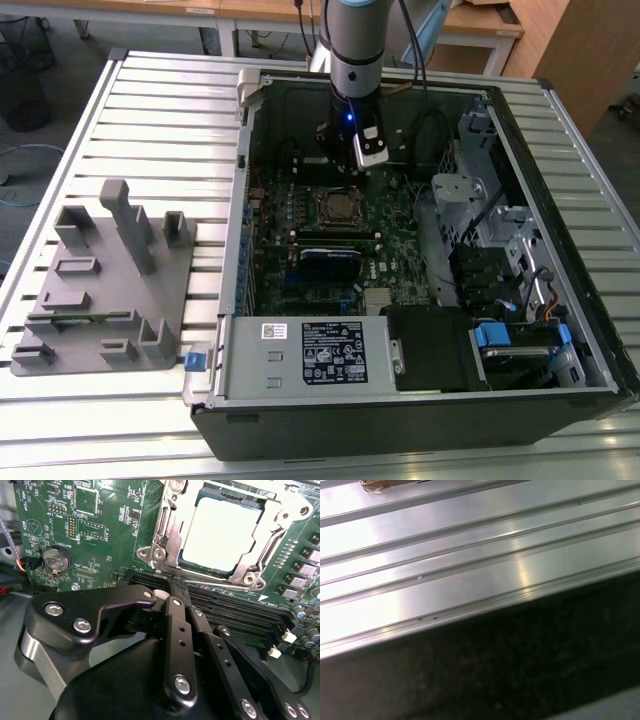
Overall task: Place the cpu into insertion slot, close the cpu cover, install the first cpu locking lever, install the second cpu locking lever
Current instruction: 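Install the first cpu locking lever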
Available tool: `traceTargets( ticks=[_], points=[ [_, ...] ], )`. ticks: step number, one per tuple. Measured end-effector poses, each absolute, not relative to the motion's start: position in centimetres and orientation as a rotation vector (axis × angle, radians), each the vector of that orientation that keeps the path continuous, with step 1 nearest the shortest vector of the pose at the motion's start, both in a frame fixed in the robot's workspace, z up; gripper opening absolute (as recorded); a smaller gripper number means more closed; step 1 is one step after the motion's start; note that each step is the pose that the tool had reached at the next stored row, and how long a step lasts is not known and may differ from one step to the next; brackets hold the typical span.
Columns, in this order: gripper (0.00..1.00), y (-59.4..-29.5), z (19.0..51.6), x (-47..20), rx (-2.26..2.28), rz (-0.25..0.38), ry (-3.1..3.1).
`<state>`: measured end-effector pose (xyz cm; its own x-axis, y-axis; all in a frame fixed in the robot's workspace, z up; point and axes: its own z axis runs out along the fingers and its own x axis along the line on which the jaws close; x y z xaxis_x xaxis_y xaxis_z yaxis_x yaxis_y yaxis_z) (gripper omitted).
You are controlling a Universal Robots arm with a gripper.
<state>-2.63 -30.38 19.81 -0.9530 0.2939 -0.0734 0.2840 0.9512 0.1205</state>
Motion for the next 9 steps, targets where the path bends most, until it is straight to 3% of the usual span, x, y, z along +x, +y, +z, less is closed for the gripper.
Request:
traceTargets(
  ticks=[9],
  points=[
    [0.11, -30.19, 19.85, -2.63, 0.447, 0.166, 3.013]
  ],
)
